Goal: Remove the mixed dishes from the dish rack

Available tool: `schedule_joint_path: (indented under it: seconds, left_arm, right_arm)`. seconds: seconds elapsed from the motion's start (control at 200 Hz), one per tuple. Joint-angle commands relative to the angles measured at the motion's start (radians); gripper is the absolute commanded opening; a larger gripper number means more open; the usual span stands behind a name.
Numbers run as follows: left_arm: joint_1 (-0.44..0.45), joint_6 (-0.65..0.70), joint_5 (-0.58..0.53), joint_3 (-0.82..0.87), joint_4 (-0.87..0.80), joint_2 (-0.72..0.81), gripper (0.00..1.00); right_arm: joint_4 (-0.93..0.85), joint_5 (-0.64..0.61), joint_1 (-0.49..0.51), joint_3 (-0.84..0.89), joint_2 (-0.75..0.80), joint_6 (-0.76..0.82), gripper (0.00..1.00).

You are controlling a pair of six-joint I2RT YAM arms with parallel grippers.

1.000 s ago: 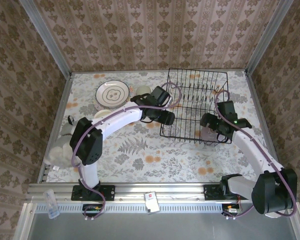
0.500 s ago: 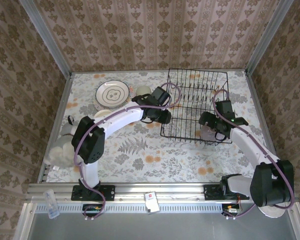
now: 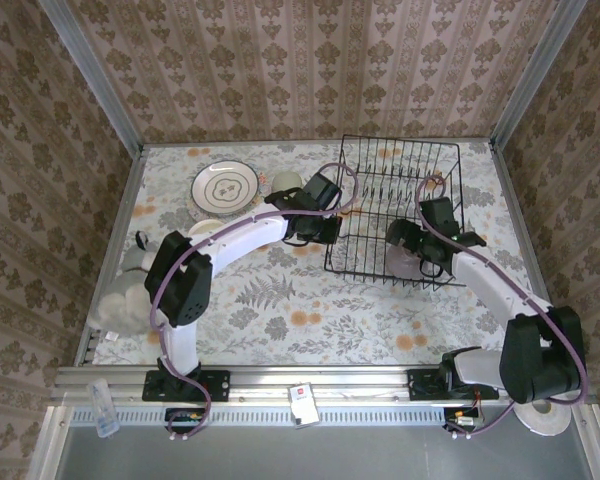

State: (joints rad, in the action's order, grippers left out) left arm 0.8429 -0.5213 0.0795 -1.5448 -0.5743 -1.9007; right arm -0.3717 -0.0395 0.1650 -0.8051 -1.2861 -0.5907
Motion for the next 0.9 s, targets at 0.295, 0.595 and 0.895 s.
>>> schedule_joint_path:
  seconds: [0.295, 0.595, 0.895]
  left_arm:
    - [0.026, -0.027, -0.002, 0.110, 0.044, 0.038, 0.00]
    - [0.026, -0.042, 0.012, 0.173, 0.078, 0.083, 0.00]
    - [0.029, -0.054, 0.014, 0.178, 0.091, 0.068, 0.00]
  right_arm:
    - [-0.058, 0.106, 0.008, -0.118, -0.091, 0.035, 1.00]
    - [-0.223, 0.049, 0.011, -0.117, 0.006, 0.130, 0.99]
    - [-0.262, -0.016, 0.099, -0.015, 0.079, 0.060, 0.95]
